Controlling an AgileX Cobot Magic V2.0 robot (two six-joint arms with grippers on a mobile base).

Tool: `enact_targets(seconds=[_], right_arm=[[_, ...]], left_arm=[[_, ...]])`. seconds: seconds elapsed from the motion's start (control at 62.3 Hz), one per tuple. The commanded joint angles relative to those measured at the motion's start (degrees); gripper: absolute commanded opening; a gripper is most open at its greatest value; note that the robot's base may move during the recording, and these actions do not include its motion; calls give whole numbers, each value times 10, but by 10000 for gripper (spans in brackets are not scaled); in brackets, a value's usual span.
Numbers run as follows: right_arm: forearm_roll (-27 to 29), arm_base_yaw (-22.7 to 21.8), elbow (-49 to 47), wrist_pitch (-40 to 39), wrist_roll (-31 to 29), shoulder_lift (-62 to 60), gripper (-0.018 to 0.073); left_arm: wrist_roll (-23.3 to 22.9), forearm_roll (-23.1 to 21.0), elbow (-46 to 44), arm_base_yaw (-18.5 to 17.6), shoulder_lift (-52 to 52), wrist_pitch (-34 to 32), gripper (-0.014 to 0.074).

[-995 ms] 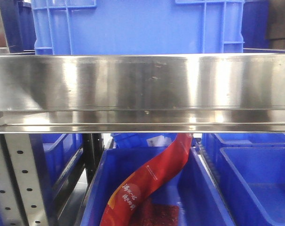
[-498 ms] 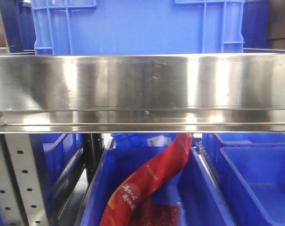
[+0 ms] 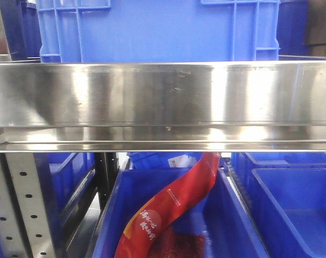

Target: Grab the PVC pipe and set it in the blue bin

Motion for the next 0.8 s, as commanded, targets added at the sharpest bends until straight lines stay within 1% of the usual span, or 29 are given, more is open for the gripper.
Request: enact_targets(seconds=[0.0,0.096,0.144,0.161,0.225,0.562,0.674,0.787], right_arm=[[13,-4,47,-20,-5,-36,-168],[41,-4,84,-26,-4,-76,-168],[48,-4,87,-26,-4,-94,-168],[48,-4,87,-26,-4,-99,-168],[48,-4,87,18,-4,-106,-168],[41,-4,87,18,-4,-106,-168],[28,-4,87,18,-4,-106,-168],[27,-4,87,18,-4,-106,-168]], left_arm=[[-2,1,0,0,-2,-7,-111],[-2,1,0,0,-2,-7,-111],[-2,1,0,0,-2,-7,-111],[-2,1,0,0,-2,-7,-111],[-2,1,0,0,-2,-9,-111],[-2,1,0,0,-2,-9,-111],[-2,1,0,0,-2,-9,-111],[-2,1,0,0,-2,-9,-111]])
